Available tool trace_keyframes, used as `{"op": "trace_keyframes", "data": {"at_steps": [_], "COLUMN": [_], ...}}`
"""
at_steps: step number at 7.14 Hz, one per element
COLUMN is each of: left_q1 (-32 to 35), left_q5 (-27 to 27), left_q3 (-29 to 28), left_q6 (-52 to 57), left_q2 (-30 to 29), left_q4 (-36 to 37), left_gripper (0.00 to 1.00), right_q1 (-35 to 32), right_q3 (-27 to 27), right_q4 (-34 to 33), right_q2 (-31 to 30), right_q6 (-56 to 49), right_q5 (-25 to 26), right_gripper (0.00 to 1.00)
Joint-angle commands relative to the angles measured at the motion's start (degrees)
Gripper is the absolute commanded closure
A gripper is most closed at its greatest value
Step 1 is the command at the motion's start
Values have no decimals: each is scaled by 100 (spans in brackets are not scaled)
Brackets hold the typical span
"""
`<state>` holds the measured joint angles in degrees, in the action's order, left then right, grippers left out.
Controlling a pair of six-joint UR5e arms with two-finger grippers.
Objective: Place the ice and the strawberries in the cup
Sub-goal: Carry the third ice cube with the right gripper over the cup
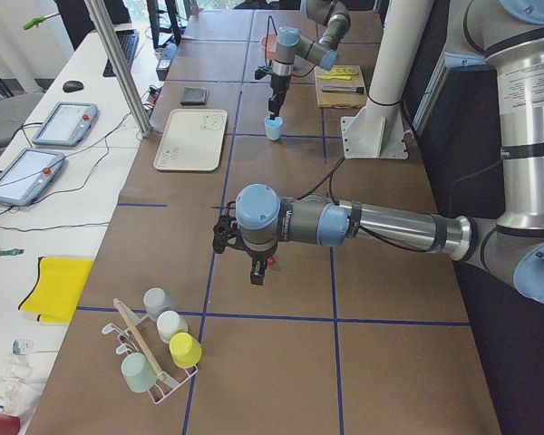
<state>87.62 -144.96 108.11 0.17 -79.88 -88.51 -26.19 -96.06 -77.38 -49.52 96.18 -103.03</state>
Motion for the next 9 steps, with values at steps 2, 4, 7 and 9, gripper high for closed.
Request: {"op": "trace_keyframes", "data": {"at_steps": [2,4,7,9], "left_q1": [-17,-17,-779,-1690], "left_q5": [3,3,108,484], "left_q3": [0,0,-377,-1017], "left_q6": [-8,-8,-271,-2046], "left_q2": [-1,-1,-307,-563], "left_q4": [0,0,-296,-1591], "left_gripper": [0,0,0,1], "right_q1": [9,-35,-735,-1622], "right_q3": [-27,-210,-2103,-2750], "right_q4": [12,-23,-776,-928], "right_q2": [-23,-66,-1153,-1970], "right_q6": [-11,-20,-38,-682], "right_q5": [-7,-15,-452,-1513], "right_gripper": [29,30,11,0]}}
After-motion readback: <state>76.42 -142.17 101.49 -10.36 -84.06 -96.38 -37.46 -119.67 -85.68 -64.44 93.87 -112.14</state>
